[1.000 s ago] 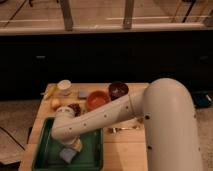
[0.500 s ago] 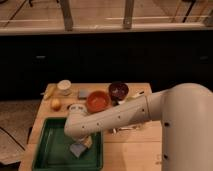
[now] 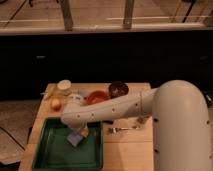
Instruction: Wipe tray with sponge
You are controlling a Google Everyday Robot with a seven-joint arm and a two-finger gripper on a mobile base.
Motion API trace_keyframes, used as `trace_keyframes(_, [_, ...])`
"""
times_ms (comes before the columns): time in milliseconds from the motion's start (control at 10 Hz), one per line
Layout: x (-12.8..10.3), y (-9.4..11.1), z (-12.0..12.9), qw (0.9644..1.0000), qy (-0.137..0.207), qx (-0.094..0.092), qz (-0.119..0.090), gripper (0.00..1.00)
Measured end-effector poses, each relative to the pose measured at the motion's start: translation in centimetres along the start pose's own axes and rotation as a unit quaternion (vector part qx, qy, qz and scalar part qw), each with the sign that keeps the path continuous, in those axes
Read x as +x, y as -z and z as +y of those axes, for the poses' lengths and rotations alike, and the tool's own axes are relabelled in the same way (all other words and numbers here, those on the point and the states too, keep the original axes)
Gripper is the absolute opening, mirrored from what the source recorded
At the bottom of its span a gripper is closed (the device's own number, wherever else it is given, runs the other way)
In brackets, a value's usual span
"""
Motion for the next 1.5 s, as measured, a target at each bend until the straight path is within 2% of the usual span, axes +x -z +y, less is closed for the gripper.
trace_keyframes(200, [-2.2,-0.5,-2.6,0.9987,0.047,0.005,-0.015,0.0])
trace_keyframes(300, [-3.1,-0.5,-3.1,0.9977,0.065,0.005,-0.019,0.0])
trace_keyframes(400, [-5.5,-0.5,-3.3,0.9945,0.1,0.005,-0.028,0.0])
trace_keyframes(700, [-9.3,-0.4,-2.3,0.9894,0.139,0.004,-0.042,0.0])
trace_keyframes(900, [-9.8,-0.1,-0.7,0.9903,0.133,0.002,-0.041,0.0])
trace_keyframes(1000, [-9.3,0.2,0.5,0.9918,0.123,0.0,-0.036,0.0])
trace_keyframes(1200, [-7.7,0.9,3.5,0.9953,0.094,-0.003,-0.024,0.0])
trace_keyframes(1400, [-5.1,1.5,6.3,0.9986,0.052,-0.006,-0.01,0.0])
trace_keyframes(1500, [-3.9,1.5,6.7,0.9993,0.038,-0.006,-0.006,0.0])
